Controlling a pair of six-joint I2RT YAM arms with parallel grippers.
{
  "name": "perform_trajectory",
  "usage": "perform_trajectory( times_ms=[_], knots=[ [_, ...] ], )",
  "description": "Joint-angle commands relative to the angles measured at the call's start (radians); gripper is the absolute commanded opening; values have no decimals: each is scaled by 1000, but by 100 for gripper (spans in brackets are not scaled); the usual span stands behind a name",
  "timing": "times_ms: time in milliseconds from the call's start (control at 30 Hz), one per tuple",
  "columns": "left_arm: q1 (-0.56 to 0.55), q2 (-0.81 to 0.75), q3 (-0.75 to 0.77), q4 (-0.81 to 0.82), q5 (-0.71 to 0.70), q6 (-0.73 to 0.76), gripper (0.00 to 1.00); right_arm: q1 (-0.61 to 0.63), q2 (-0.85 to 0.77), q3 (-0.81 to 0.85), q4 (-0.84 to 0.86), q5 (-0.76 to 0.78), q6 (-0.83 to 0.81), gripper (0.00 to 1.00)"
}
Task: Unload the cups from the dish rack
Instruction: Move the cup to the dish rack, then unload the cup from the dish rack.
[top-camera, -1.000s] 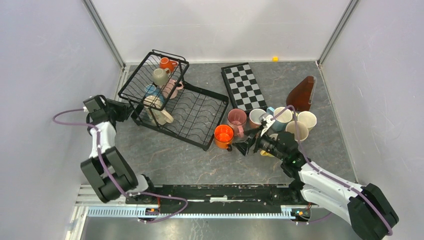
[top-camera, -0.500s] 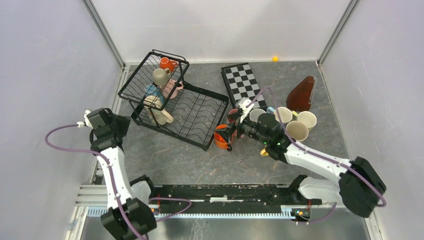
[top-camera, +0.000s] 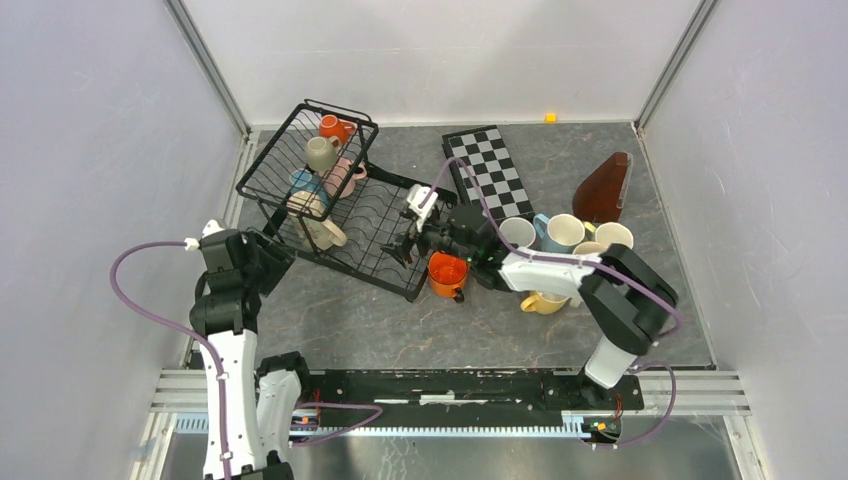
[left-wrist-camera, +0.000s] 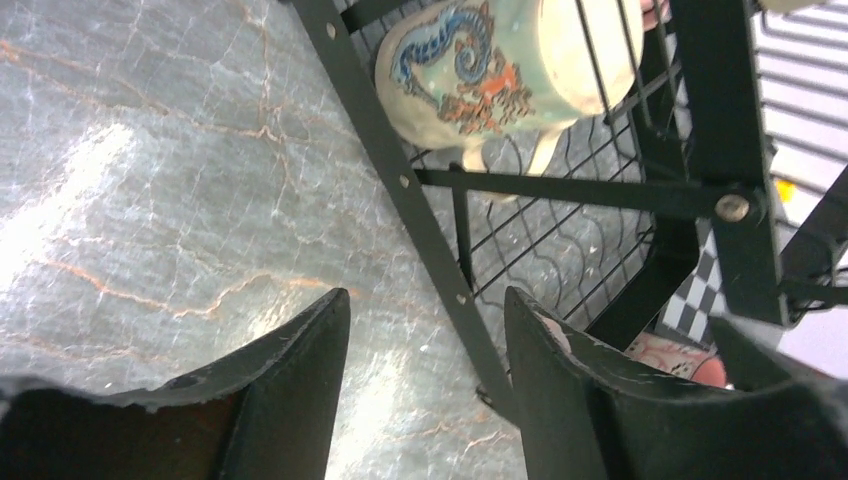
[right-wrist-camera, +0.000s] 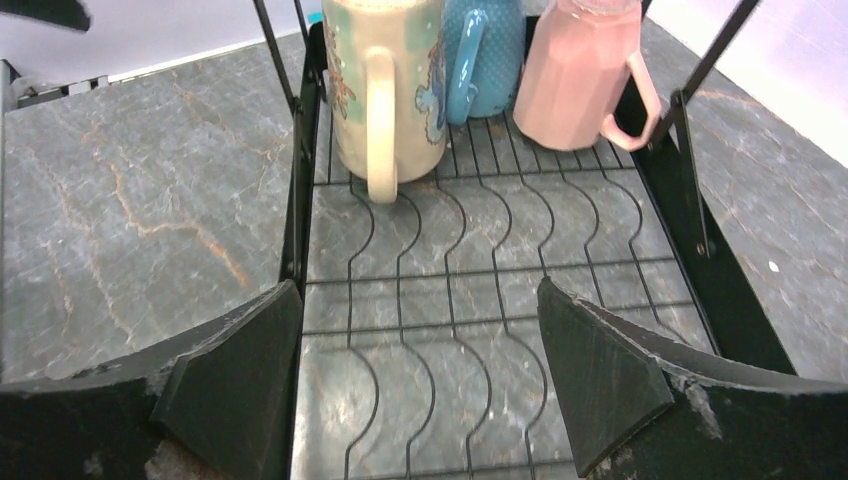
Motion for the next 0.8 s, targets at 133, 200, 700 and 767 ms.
perform_trajectory(
  times_ms=[133, 200, 700, 767],
  knots=[
    [-34, -54, 55, -165, 51, 117, 79, 38, 237, 266, 99, -43, -7, 93],
    [-53, -57, 65, -193, 51, 129, 83, 47, 292, 322, 106, -44, 5, 93],
    [-149, 6, 166, -232, 71, 138, 93, 69, 594, 606, 95, -41, 89, 79],
    [-155, 15, 183, -232, 69, 138, 94, 76, 617, 627, 88, -35, 92, 76]
  ],
)
